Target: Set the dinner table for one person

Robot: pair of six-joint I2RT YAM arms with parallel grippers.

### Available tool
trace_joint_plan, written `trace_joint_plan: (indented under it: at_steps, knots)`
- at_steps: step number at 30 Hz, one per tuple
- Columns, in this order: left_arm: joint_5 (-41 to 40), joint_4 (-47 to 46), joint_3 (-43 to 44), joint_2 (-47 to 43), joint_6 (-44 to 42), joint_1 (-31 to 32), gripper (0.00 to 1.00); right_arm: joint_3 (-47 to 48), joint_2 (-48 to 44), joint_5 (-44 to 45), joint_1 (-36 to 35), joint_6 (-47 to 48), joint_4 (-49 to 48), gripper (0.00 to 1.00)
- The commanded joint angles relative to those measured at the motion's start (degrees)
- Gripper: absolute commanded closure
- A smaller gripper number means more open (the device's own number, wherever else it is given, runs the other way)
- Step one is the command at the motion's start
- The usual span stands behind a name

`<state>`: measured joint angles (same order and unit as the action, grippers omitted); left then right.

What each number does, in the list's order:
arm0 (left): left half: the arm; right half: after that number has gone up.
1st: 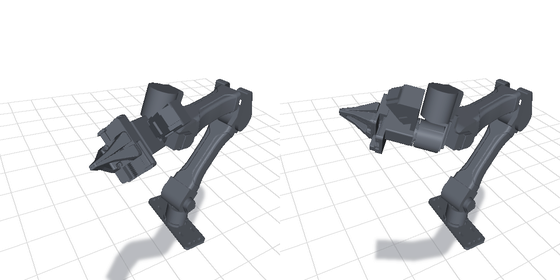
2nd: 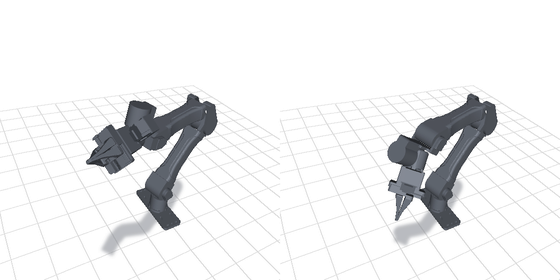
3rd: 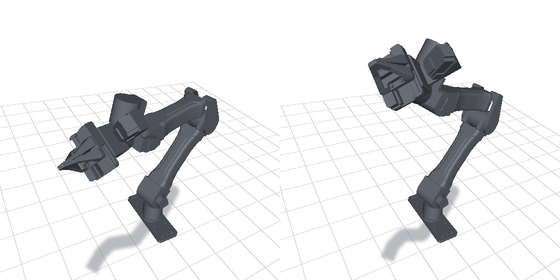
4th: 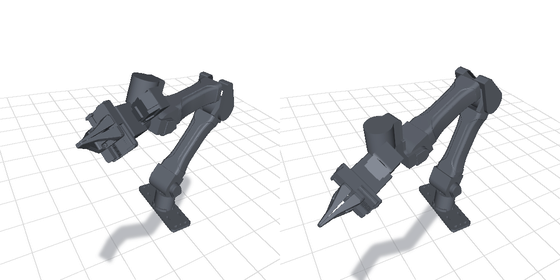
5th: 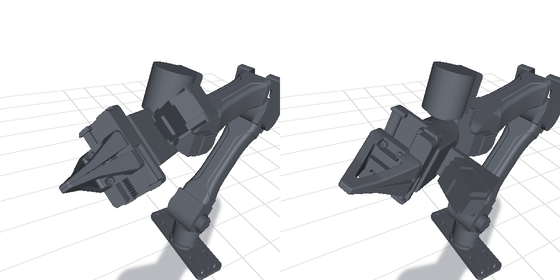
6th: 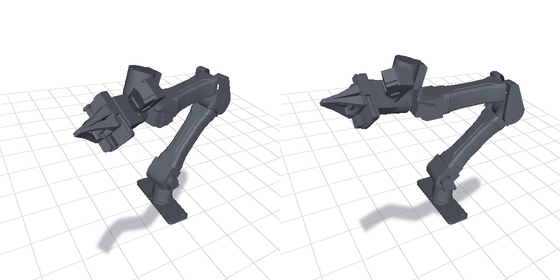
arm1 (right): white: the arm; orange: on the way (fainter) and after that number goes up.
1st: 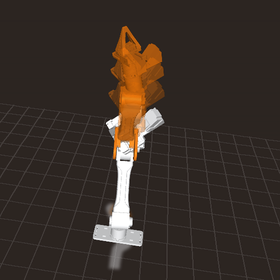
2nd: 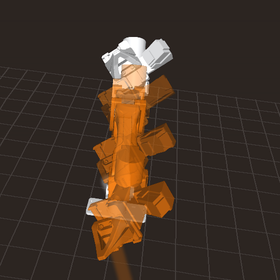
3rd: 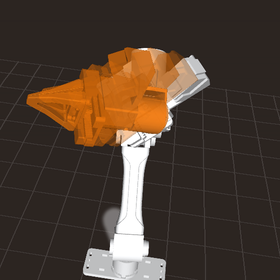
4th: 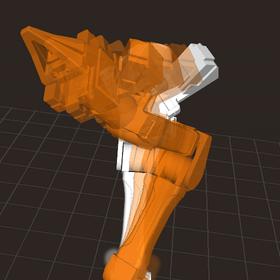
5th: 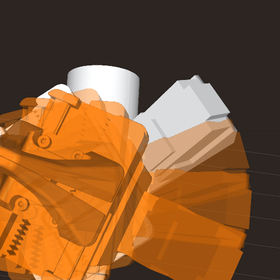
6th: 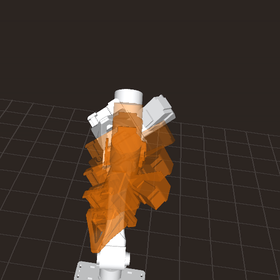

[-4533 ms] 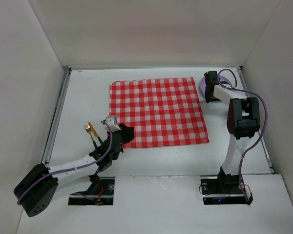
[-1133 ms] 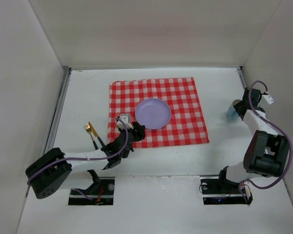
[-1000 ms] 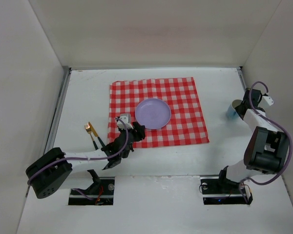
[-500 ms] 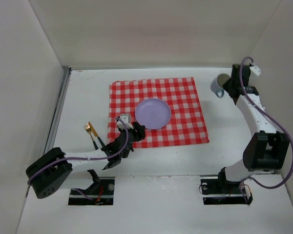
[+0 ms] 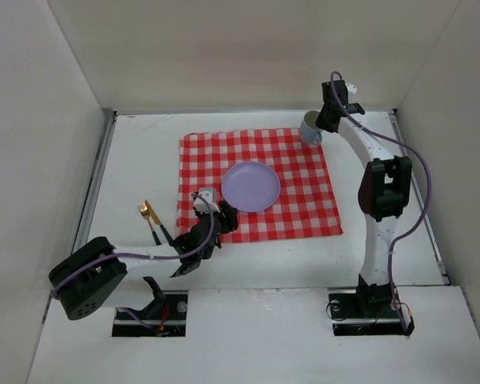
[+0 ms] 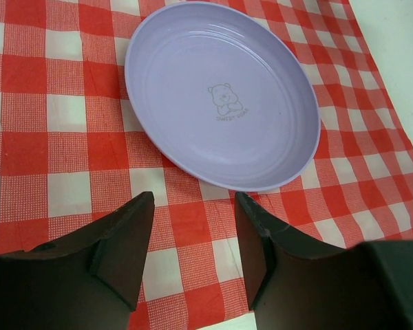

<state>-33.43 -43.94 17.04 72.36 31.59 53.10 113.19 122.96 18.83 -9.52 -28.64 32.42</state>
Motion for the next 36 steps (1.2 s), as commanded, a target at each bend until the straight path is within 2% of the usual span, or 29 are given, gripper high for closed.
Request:
trace_joint_plan:
  at_steps: [1,6,10,12,17,20,23,25,28,30,31,32,34,36]
  knots:
    - [-0.84,-3.43,2.3,-0.2,0.31,-0.06,0.52,9.4,1.39,1.21,-0.98,2.71,3.69,0.87]
    - [-0.5,-3.52,2.3,0.68,0.93,-0.59,0.52,18.55,9.13,1.21,-1.6,4.38,10.27,0.86]
    - [-0.76,-3.52,2.3,1.03,1.01,-0.76,0.52,21.63,11.86,0.68,-1.69,4.56,12.22,0.85]
    - [-0.5,-3.52,2.21,0.86,1.19,-0.76,0.52,21.73,12.31,0.51,-1.69,4.47,12.31,0.82]
    - [-0.67,-3.52,2.21,1.29,1.19,-1.12,0.51,21.99,12.31,0.51,-1.69,3.77,12.4,0.66]
    - [-0.85,-3.52,2.47,1.38,1.01,-1.29,0.51,20.24,9.42,0.42,-1.69,4.21,11.17,0.6]
    - [-0.85,-3.52,2.56,1.47,0.84,-1.64,0.52,18.48,4.42,0.33,-1.69,3.51,10.65,0.47]
    - [-1.02,-3.52,2.56,0.86,0.66,-2.25,0.52,13.67,-1.55,0.16,-1.95,3.51,7.41,0.37]
    - [-1.03,-2.55,2.48,-0.98,1.54,-4.27,0.54,0.16,-13.23,-0.54,-2.56,3.16,-0.93,0.29]
    - [-1.46,0.16,1.95,-4.05,2.76,-5.42,0.56,-13.88,-22.89,-1.25,-3.61,1.23,-9.09,0.3]
    - [-1.46,2.35,1.95,-5.81,3.38,-6.12,0.57,-22.48,-28.07,-1.34,-4.58,0.35,-14.53,0.35]
    - [-1.38,6.37,2.21,-8.78,4.52,-7.0,0.59,-30.49,-32.91,-0.82,-5.72,-0.18,-19.98,0.43]
    - [-1.46,15.69,3.52,-14.67,6.28,-8.4,0.68,-45.35,-41.44,2.42,-8.35,-2.45,-30.53,0.69]
    - [-1.46,27.54,5.36,-21.0,7.69,-10.86,0.76,-55.84,-46.91,4.37,-11.6,-4.57,-37.84,0.84]
